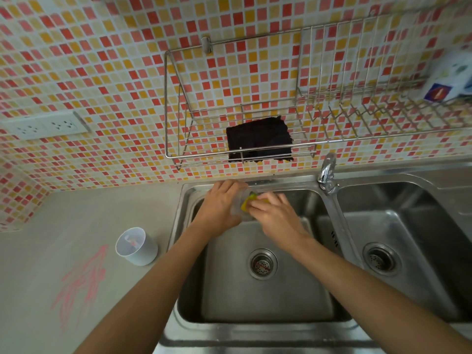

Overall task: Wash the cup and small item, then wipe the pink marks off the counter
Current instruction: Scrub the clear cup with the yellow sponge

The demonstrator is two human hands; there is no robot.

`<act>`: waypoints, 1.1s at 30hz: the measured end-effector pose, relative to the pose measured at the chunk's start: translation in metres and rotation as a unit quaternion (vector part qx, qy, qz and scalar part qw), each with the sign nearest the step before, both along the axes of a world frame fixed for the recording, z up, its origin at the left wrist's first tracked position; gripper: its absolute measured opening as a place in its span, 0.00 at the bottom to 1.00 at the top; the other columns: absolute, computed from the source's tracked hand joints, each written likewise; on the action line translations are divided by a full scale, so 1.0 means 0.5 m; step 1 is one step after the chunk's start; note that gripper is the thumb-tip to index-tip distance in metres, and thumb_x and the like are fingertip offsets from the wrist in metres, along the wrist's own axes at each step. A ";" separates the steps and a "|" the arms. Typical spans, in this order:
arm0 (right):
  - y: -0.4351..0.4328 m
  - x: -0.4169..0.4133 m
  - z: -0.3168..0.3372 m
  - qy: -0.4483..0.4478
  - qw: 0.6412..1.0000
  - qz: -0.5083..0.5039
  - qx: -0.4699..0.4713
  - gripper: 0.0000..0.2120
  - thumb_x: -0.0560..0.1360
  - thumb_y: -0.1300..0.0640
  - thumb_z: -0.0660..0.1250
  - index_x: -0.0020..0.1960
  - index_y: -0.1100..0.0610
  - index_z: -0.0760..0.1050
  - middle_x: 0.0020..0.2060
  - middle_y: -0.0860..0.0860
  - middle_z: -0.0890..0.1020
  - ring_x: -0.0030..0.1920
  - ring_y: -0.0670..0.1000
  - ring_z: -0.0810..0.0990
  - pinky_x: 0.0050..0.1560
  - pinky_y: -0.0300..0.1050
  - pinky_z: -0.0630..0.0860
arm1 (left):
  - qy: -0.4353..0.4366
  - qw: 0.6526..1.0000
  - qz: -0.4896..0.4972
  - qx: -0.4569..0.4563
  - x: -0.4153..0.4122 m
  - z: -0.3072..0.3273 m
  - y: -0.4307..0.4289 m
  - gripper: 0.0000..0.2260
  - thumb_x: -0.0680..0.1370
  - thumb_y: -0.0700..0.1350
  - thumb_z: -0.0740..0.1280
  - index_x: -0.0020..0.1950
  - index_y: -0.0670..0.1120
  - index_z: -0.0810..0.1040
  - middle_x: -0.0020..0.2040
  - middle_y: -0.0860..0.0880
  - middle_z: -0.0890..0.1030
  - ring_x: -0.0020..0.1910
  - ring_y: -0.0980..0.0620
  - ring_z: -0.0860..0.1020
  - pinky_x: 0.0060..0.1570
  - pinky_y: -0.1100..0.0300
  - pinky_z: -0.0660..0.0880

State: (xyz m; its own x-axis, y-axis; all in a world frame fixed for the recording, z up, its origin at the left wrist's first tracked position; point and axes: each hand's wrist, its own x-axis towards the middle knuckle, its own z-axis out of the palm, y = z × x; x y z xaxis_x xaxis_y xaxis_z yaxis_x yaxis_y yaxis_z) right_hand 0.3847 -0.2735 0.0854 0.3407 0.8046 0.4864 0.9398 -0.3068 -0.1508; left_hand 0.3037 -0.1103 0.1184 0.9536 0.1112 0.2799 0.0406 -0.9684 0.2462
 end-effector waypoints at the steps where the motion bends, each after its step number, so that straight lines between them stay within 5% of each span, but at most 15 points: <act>1: 0.001 -0.009 -0.005 0.048 0.999 -0.006 0.014 0.15 0.70 0.64 0.66 0.52 0.53 0.83 0.50 0.44 0.84 0.50 0.53 0.74 0.48 0.48 0.72 | 0.007 1.000 -0.003 -0.001 0.002 0.000 -0.002 0.30 0.66 0.57 0.71 0.66 0.48 0.71 0.61 0.50 0.74 0.61 0.48 0.71 0.58 0.52 0.72; 3: 0.004 -0.027 -0.001 0.243 0.969 -0.026 0.035 0.15 0.73 0.66 0.67 0.56 0.52 0.82 0.50 0.43 0.83 0.50 0.52 0.73 0.51 0.44 0.71 | 0.015 1.000 -0.003 0.000 0.001 -0.005 -0.002 0.31 0.65 0.51 0.74 0.67 0.48 0.71 0.62 0.49 0.74 0.61 0.47 0.70 0.58 0.50 0.72; 5: 0.005 -0.036 0.000 0.346 0.937 -0.031 0.044 0.14 0.75 0.64 0.66 0.56 0.52 0.82 0.46 0.39 0.81 0.51 0.49 0.72 0.53 0.38 0.68 | 0.018 1.000 -0.001 -0.002 -0.003 -0.009 -0.001 0.32 0.65 0.48 0.75 0.67 0.48 0.71 0.62 0.49 0.74 0.61 0.47 0.70 0.60 0.53 0.70; 7: 0.000 -0.032 0.000 0.264 0.964 -0.008 0.022 0.15 0.73 0.66 0.68 0.55 0.52 0.82 0.46 0.40 0.83 0.50 0.50 0.73 0.52 0.45 0.72 | 0.018 1.000 -0.004 -0.004 -0.008 -0.011 -0.002 0.32 0.64 0.47 0.76 0.67 0.48 0.71 0.62 0.49 0.74 0.61 0.48 0.70 0.61 0.56 0.68; 9: -0.005 -0.022 -0.001 0.085 0.996 -0.004 -0.021 0.16 0.67 0.67 0.69 0.52 0.52 0.83 0.48 0.44 0.84 0.48 0.54 0.76 0.45 0.49 0.73 | 0.018 1.000 -0.022 -0.003 -0.008 -0.011 -0.005 0.33 0.63 0.45 0.76 0.66 0.47 0.71 0.61 0.50 0.75 0.60 0.51 0.69 0.61 0.59 0.66; 11: -0.005 -0.020 0.011 0.017 0.999 -0.023 -0.046 0.15 0.67 0.63 0.63 0.49 0.54 0.82 0.46 0.45 0.83 0.48 0.55 0.77 0.43 0.49 0.72 | 0.022 0.999 -0.033 -0.002 -0.006 -0.010 -0.008 0.33 0.62 0.44 0.76 0.65 0.48 0.71 0.60 0.50 0.75 0.59 0.51 0.70 0.61 0.59 0.66; 13: -0.002 -0.032 0.012 0.040 0.998 -0.033 -0.047 0.15 0.68 0.63 0.61 0.48 0.54 0.82 0.46 0.46 0.83 0.48 0.55 0.76 0.43 0.49 0.71 | 0.029 0.999 -0.033 -0.003 -0.008 -0.008 -0.009 0.33 0.62 0.44 0.76 0.66 0.48 0.71 0.60 0.50 0.75 0.60 0.49 0.71 0.62 0.57 0.67; 18: 0.013 -0.034 0.007 0.273 0.960 -0.008 -0.069 0.14 0.76 0.61 0.64 0.56 0.49 0.81 0.49 0.47 0.82 0.50 0.47 0.67 0.52 0.42 0.67 | 0.031 0.999 -0.006 -0.036 -0.034 -0.005 -0.008 0.33 0.65 0.45 0.76 0.68 0.46 0.70 0.63 0.48 0.74 0.62 0.49 0.70 0.61 0.63 0.61; 23: 0.003 -0.030 0.031 0.045 0.995 0.003 -0.089 0.18 0.62 0.65 0.73 0.50 0.51 0.82 0.47 0.43 0.83 0.51 0.53 0.74 0.47 0.49 0.72 | 0.044 0.998 -0.015 -0.039 -0.022 -0.005 -0.003 0.35 0.61 0.44 0.77 0.67 0.48 0.70 0.62 0.50 0.74 0.62 0.50 0.70 0.64 0.58 0.64; 33: -0.018 -0.012 0.012 0.064 0.995 0.082 -0.008 0.12 0.70 0.66 0.71 0.53 0.58 0.81 0.50 0.49 0.83 0.49 0.56 0.74 0.51 0.46 0.77 | 0.070 0.989 -0.002 -0.131 -0.028 0.017 0.002 0.38 0.62 0.44 0.79 0.70 0.48 0.67 0.66 0.50 0.71 0.66 0.51 0.68 0.67 0.53 0.65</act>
State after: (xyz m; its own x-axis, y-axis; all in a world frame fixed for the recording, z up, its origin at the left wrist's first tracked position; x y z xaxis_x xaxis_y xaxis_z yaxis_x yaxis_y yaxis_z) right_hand 0.3787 -0.2824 0.0913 0.2635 0.8611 0.4348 0.9505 -0.1548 -0.2693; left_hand 0.2897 -0.1092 0.1269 0.9815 0.1584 0.1075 0.0880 -0.8721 0.4813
